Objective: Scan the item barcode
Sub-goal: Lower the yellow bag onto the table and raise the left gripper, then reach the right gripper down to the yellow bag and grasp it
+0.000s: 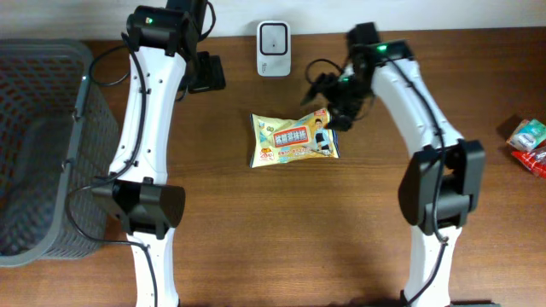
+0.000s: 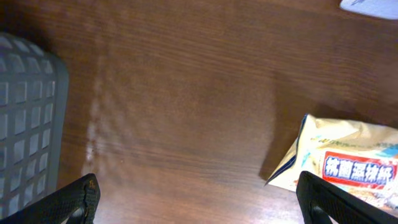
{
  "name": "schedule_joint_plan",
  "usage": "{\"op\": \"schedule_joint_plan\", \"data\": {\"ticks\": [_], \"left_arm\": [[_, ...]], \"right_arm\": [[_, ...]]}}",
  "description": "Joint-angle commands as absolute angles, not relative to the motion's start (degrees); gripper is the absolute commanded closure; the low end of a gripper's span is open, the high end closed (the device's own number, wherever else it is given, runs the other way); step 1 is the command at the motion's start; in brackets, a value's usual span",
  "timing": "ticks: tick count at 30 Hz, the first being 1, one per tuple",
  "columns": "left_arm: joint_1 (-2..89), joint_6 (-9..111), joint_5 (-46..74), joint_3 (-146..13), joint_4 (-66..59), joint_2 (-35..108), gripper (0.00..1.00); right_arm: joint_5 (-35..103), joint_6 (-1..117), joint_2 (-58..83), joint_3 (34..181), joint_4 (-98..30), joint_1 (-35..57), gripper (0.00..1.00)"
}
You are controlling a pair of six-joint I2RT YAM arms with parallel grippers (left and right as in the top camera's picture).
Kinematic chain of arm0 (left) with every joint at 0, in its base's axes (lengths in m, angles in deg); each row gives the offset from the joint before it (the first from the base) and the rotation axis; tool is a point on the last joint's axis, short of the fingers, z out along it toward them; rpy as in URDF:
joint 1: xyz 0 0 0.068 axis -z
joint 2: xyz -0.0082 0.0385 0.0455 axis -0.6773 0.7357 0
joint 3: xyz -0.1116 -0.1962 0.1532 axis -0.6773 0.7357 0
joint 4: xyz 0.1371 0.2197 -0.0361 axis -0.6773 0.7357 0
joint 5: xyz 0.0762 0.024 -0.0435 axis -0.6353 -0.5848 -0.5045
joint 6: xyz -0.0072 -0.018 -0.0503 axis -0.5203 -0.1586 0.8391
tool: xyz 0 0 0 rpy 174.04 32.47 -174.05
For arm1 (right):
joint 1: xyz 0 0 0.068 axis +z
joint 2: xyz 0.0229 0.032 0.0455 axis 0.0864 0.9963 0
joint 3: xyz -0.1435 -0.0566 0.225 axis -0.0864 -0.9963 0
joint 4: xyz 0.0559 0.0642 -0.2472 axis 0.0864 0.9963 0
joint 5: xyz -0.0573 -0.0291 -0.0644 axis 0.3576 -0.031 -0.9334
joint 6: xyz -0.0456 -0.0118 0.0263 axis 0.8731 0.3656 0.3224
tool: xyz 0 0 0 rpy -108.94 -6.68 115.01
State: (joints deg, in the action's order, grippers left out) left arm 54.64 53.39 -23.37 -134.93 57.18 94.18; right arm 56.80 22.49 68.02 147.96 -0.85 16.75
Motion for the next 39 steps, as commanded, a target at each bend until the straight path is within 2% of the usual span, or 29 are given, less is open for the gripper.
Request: {"op": "schedule_joint_plan", "data": {"ticks": [1, 3, 9, 23, 25, 27, 29, 31, 33, 35, 39], "left_arm": [[54.6, 53.8, -24.0, -135.0, 59.0, 94.1, 0.01], [54.6, 53.7, -24.0, -135.0, 59.0, 94.1, 0.01], [54.6, 53.7, -24.0, -135.0, 59.0, 94.1, 0.01], [54.6, 53.7, -24.0, -135.0, 59.0, 94.1, 0.01], [54.6, 53.7, -24.0, -135.0, 59.0, 94.1, 0.01], [54.6, 53.7, -24.0, -135.0, 59.0, 94.1, 0.01], [54.6, 53.7, -24.0, -135.0, 59.0, 94.1, 0.01], [54.6, 53.7, -24.0, -135.0, 59.0, 94.1, 0.01], [54.6, 53.7, -24.0, -135.0, 59.0, 94.1, 0.01], [54.6, 53.7, -24.0, -135.0, 59.0, 94.1, 0.01], [54.6, 53.7, -24.0, -135.0, 59.0, 94.1, 0.01]], "right_arm": [[50.4, 2.2, 68.4, 147.5, -1.6, 20.7, 0.19], [46.8, -2.8, 68.4, 147.5, -1.6, 22.4, 0.16], [39.5, -11.6, 69.4, 147.5, -1.6, 25.4, 0.14], [39.4, -11.4, 82.3, 147.5, -2.9, 26.1, 0.15], [39.3, -8.8, 83.7, 147.5, -3.3, 26.1, 0.29], [39.3, -5.9, 84.2, 147.5, -3.3, 26.1, 0.58], [39.3, -4.4, 84.1, 147.5, -3.3, 26.1, 0.69], [39.3, -1.8, 83.3, 148.0, -3.4, 25.8, 0.72], [39.1, 3.2, 82.7, 149.6, -3.5, 25.4, 0.9], [38.6, 9.3, 82.3, 152.4, -3.5, 25.1, 0.96], [38.0, 21.4, 82.2, 163.7, -2.0, 24.1, 0.95]]}}
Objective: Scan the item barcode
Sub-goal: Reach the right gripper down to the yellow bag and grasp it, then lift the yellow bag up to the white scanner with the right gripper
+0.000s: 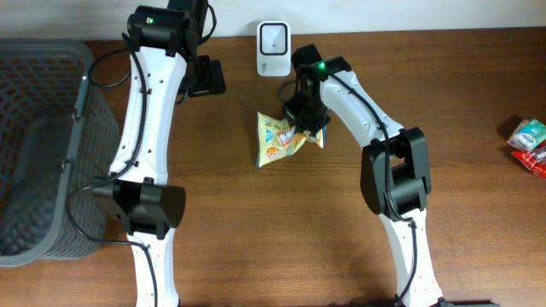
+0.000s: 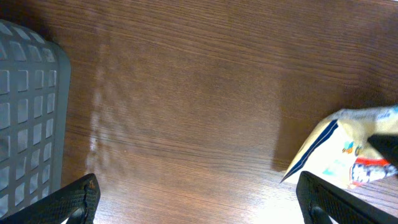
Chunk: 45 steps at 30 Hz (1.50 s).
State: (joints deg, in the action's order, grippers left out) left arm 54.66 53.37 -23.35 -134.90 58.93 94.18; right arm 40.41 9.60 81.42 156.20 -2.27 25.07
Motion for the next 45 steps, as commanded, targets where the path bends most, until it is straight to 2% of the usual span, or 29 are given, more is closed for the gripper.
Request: {"op": "schedule_joint_plan", "data": {"ticks": [1, 5, 10, 14, 20, 26, 32, 45], "left_arm": [[54.6, 53.7, -24.0, -135.0, 59.0, 94.1, 0.01], [54.6, 53.7, -24.0, -135.0, 59.0, 94.1, 0.01], [54.6, 53.7, -24.0, -135.0, 59.0, 94.1, 0.01], [54.7, 53.7, -24.0, -135.0, 59.0, 94.1, 0.01], [54.7, 53.7, -24.0, -135.0, 59.0, 94.1, 0.01], [54.7, 53.7, -24.0, -135.0, 59.0, 94.1, 0.01], [54.7, 53.7, -24.0, -135.0, 59.0, 94.1, 0.01], [54.7, 53.7, -24.0, -135.0, 59.0, 94.1, 0.01]], "right_arm": [[38.0, 23.7, 82.2, 166.3, -2.1, 24.0, 0.94], [37.7, 29.7, 82.2, 174.8, -4.7, 23.8, 0.96], [42.5, 43.6, 82.2, 178.2, -8.0, 23.7, 0.96], [60.8, 69.4, 82.1, 178.3, -6.6, 23.2, 0.96], [73.8, 81.0, 82.0, 178.3, -3.1, 18.7, 0.96], [102.8, 99.0, 82.0, 178.3, 8.5, 11.1, 0.96], [105.0, 119.0, 82.0, 178.3, 28.8, 9.3, 0.96], [101.0, 120.1, 82.0, 178.1, 30.4, 13.5, 0.96]]}}
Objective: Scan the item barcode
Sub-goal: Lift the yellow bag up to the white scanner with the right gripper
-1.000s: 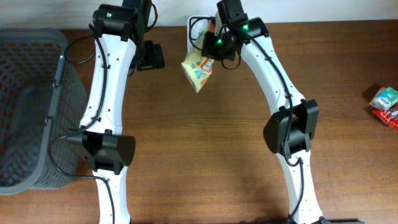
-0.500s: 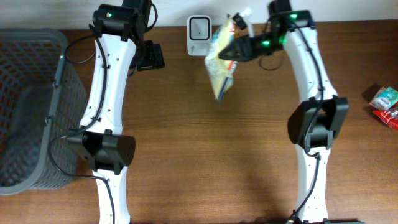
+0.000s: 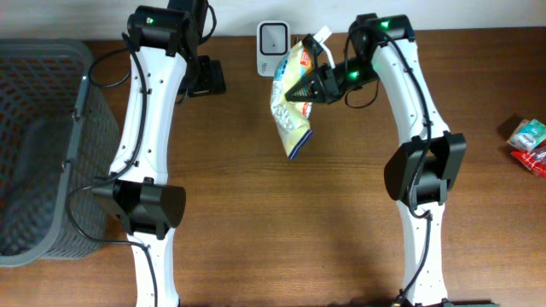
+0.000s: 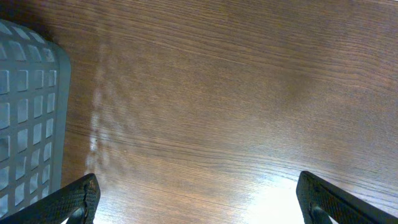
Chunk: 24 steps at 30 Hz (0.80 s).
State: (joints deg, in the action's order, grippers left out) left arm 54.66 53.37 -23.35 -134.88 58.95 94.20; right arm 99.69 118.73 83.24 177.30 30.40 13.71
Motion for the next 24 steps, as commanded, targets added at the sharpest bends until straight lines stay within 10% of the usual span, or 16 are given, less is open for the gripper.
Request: {"op": "schedule_joint_plan", "data": {"ticks": [1, 6, 11, 24], "left_arm": [[54.7, 53.7, -24.0, -135.0, 59.0, 94.1, 0.01], [54.7, 53.7, -24.0, -135.0, 59.0, 94.1, 0.01], [54.7, 53.7, -24.0, -135.0, 59.0, 94.1, 0.01], [54.7, 53.7, -24.0, -135.0, 59.0, 94.1, 0.01]], "right_arm": [[100.9, 120.0, 82.0, 178.1, 29.3, 13.1, 0.96], [98.7, 77.6, 82.0, 178.1, -0.9, 11.2, 0.96], [61.3, 28.5, 82.0, 178.1, -23.6, 14.1, 0.96], [28.5, -1.1, 85.1, 178.0, -37.1, 22.1, 0.96]]}}
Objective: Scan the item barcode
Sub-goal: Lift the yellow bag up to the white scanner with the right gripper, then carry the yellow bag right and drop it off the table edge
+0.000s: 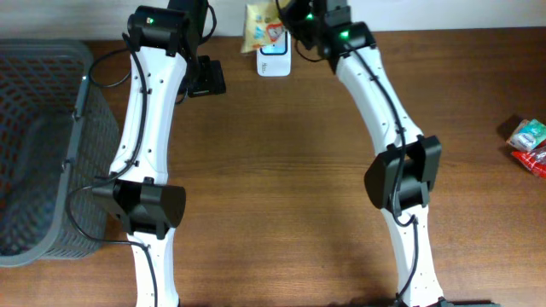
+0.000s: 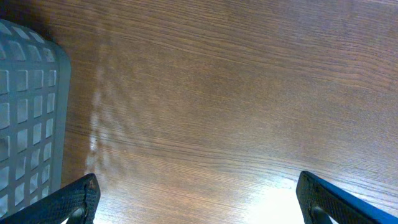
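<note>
The yellow snack packet [image 1: 261,22] hangs at the far edge of the overhead view, right over the white barcode scanner [image 1: 274,59]. My right gripper [image 1: 288,17] is shut on the packet's right side, its arm stretched to the back of the table. The packet covers the scanner's upper part. My left gripper [image 1: 206,75] rests to the left of the scanner. In the left wrist view it [image 2: 199,202] stands wide open over bare wood, with only its two black fingertips [image 2: 78,198] showing at the bottom corners.
A grey mesh basket [image 1: 38,145] fills the left edge of the table, and its corner [image 2: 28,112] shows in the left wrist view. Two small packets [image 1: 529,143] lie at the far right edge. The brown wooden table [image 1: 281,196] spreads between the arms.
My right gripper has moved left and toward the table's back with the packet. The packet hung right of the scanner and lower; now it sits over the scanner. The left arm is unchanged.
The packet first lay flat mid-table with my right gripper at its upper right corner. Then the gripper held it tilted up on the table. Later it hung in the air beside the scanner, and now it is held over the scanner. The left arm stayed put.
</note>
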{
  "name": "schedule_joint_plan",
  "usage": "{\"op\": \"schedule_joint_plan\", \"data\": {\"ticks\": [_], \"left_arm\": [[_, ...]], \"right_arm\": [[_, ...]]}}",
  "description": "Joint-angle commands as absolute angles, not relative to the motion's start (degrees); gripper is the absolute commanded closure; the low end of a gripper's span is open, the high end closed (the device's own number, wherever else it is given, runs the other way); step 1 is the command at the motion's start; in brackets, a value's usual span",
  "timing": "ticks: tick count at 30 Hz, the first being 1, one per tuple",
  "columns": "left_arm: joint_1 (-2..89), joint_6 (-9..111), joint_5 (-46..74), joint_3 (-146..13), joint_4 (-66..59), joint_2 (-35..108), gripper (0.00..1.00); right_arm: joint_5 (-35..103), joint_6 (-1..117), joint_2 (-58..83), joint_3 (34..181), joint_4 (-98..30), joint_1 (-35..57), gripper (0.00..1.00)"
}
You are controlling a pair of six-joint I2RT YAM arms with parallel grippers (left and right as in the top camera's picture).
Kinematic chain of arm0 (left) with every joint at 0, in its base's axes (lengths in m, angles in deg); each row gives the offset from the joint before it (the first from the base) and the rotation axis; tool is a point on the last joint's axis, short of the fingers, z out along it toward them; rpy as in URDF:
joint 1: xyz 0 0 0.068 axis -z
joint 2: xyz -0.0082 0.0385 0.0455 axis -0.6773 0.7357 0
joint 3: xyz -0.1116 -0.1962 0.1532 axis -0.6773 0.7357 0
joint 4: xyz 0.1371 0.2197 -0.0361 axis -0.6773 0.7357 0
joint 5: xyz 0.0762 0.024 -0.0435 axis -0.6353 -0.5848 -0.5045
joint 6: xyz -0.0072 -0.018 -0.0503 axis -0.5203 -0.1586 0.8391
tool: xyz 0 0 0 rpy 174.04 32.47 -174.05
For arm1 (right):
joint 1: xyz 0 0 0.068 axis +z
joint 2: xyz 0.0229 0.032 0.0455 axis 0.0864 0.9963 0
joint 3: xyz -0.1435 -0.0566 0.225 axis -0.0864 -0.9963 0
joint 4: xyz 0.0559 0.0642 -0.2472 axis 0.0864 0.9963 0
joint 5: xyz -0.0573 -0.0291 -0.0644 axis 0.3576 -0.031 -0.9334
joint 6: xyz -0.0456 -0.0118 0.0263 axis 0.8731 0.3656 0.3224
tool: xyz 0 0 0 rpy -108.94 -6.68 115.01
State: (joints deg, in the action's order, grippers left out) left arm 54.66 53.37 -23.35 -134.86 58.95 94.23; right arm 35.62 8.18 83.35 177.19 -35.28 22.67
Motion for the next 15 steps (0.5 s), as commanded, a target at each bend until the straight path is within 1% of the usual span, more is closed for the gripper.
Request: {"op": "schedule_joint_plan", "data": {"ticks": [1, 6, 8, 15], "left_arm": [[54.7, 53.7, -24.0, -135.0, 59.0, 94.1, 0.01], [54.7, 53.7, -24.0, -135.0, 59.0, 94.1, 0.01], [54.7, 53.7, -24.0, -135.0, 59.0, 94.1, 0.01], [54.7, 53.7, -24.0, -135.0, 59.0, 94.1, 0.01]], "right_arm": [[28.5, -1.1, 85.4, 178.0, -38.1, 22.1, 0.96], [22.4, -1.0, 87.2, 178.0, -37.9, 22.1, 0.96], [20.9, 1.1, 87.2, 178.0, -38.0, 21.8, 0.96], [23.4, 2.2, 86.4, 178.1, -38.0, 19.1, 0.96]]}}
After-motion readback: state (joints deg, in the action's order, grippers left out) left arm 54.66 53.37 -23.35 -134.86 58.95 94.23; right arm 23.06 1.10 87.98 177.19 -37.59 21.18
